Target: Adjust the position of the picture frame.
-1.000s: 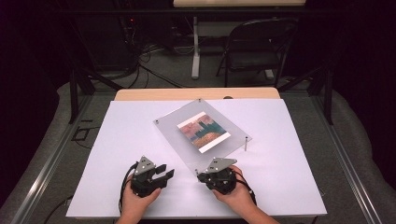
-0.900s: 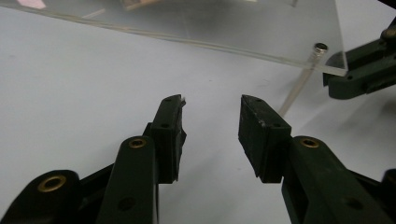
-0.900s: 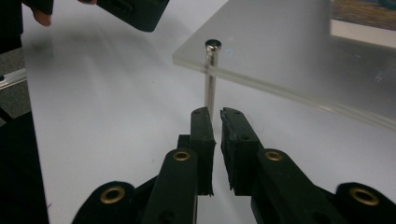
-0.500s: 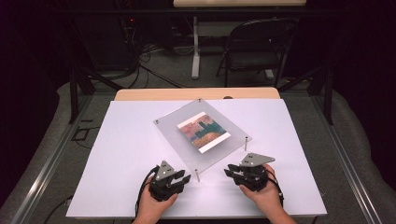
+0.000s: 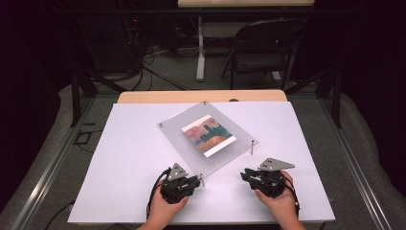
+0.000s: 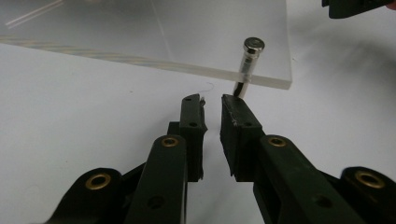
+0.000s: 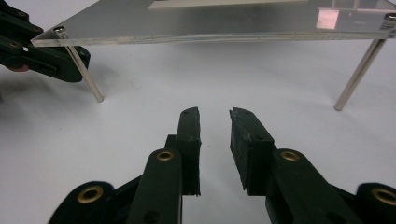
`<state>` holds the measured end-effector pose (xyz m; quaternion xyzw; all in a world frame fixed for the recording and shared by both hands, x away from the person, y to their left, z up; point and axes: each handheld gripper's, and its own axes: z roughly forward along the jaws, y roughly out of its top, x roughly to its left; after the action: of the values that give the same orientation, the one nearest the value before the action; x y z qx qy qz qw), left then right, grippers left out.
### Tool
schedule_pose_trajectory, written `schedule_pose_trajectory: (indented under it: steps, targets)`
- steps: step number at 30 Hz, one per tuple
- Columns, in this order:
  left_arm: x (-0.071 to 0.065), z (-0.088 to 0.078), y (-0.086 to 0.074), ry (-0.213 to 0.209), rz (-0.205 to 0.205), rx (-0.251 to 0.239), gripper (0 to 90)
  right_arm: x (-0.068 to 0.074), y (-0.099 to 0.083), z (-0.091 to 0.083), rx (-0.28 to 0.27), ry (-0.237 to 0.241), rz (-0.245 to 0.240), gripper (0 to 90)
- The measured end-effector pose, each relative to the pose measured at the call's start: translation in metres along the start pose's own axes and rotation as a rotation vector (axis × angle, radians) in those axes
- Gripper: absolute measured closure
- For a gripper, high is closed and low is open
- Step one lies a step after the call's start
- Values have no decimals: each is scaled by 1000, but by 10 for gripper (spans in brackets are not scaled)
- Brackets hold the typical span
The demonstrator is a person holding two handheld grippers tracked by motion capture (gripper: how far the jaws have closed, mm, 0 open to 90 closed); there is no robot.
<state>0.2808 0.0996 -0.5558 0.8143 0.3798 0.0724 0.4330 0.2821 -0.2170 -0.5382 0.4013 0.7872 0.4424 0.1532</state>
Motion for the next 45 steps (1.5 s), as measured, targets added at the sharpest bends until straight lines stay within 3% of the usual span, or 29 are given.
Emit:
schedule_pose_trajectory:
  steps: [6,9,13,15,27,36,41,45]
  targets:
    - [-9,0,2,-23,50,-11,798,-10,-5,-9,-15,-34,34,732]
    - [-10,3,4,-15,62,-12,818,-13,-6,-11,-15,-41,47,732]
    - [-8,5,5,-20,43,-13,849,-19,-9,-15,-24,-62,61,731]
    - [-8,6,6,-22,56,-8,848,-21,-9,-16,-29,-75,73,731]
    - [-6,6,6,-37,45,-8,853,-40,-6,-16,-44,-124,112,702]
    - [0,-6,4,-25,21,-13,854,-47,-2,0,-27,-135,107,701]
    - [6,-15,-1,-2,-6,-20,854,-50,0,20,-7,-139,103,669]
    - [11,-21,-4,15,-25,-29,854,-52,9,35,-8,-134,68,669]
